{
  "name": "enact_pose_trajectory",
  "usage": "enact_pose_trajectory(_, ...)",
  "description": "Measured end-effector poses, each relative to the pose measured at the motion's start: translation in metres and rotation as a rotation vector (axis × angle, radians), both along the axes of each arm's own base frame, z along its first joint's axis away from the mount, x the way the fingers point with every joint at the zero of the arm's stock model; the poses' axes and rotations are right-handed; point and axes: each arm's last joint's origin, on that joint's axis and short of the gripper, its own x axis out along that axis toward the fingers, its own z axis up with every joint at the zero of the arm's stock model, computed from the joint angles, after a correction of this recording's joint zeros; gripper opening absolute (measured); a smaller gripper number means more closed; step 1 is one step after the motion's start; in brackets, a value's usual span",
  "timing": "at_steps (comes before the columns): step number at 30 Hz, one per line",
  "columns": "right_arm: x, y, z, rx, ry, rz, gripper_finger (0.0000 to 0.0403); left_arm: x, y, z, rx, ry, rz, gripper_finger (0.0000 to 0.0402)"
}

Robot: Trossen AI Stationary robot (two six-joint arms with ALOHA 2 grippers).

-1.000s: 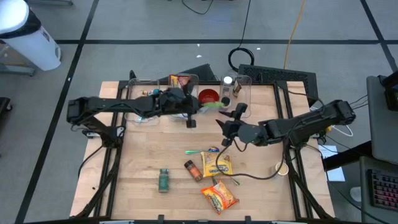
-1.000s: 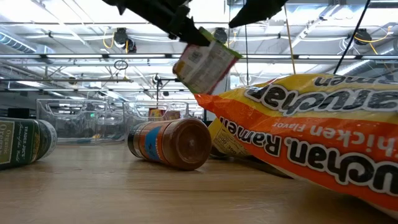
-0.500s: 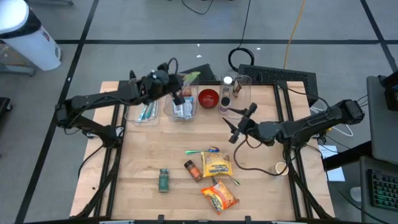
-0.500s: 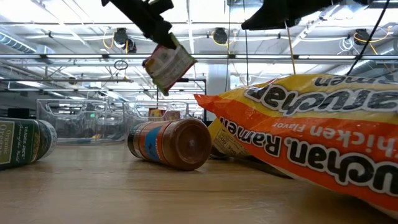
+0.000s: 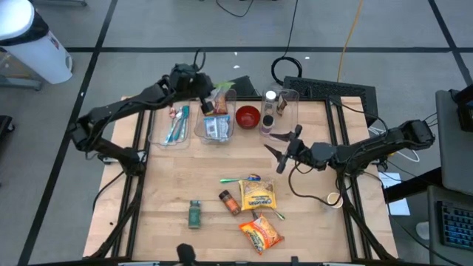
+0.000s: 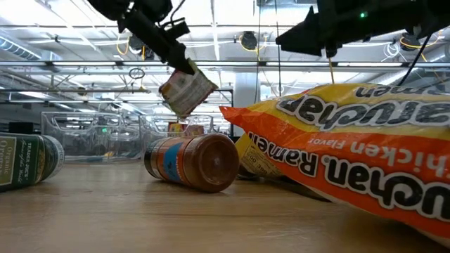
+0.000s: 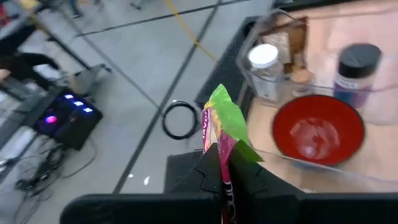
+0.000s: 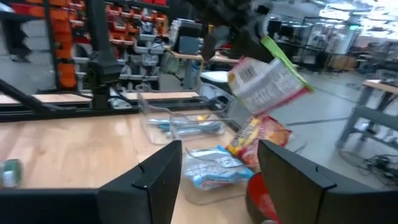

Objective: Pick & Place Food Item
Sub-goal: Put the green noodle pack into the middle transparent bin

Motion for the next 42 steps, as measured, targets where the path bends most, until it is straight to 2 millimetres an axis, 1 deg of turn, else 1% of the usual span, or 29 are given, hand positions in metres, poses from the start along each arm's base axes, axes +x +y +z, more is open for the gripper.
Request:
enact_pose_trajectory(4,-0.001,-0.001,-0.004,0.027,-0.005,0.019,0.0202,0.008,0.007,-0.015,-0.024,0.044,-0.085,0.0004)
enact_pose_trajectory(10,-0.003,-0.001,-0.011,0.047,0.005,0.018,0.0202,0.016,0.013,-0.036,-0.053,0.118,-0.114,0.0004)
enact_pose_trajectory(24,-0.004,-0.001,-0.012,0.055,0.005,0.009,0.0196,0.027,0.023,-0.069,-0.122,0.207,-0.065,0.0003)
enact_pose_trajectory(28,-0.004,-0.001,-0.012,0.055,0.005,0.009,0.0194,0.029,0.026,-0.078,-0.144,0.221,-0.055,0.0009)
enact_pose_trajectory(33,-0.004,-0.001,-0.012,0.055,0.005,0.009,0.0196,0.03,0.029,-0.083,-0.162,0.228,-0.042,0.0006)
enact_pose_trajectory(37,-0.004,-0.001,-0.012,0.055,0.005,0.009,0.0192,0.03,0.031,-0.083,-0.17,0.217,-0.024,0.0018)
enact_pose_trajectory(42,-0.004,-0.001,-0.013,0.065,0.006,0.008,0.0194,0.027,0.036,-0.082,-0.19,0.179,0.018,0.0017)
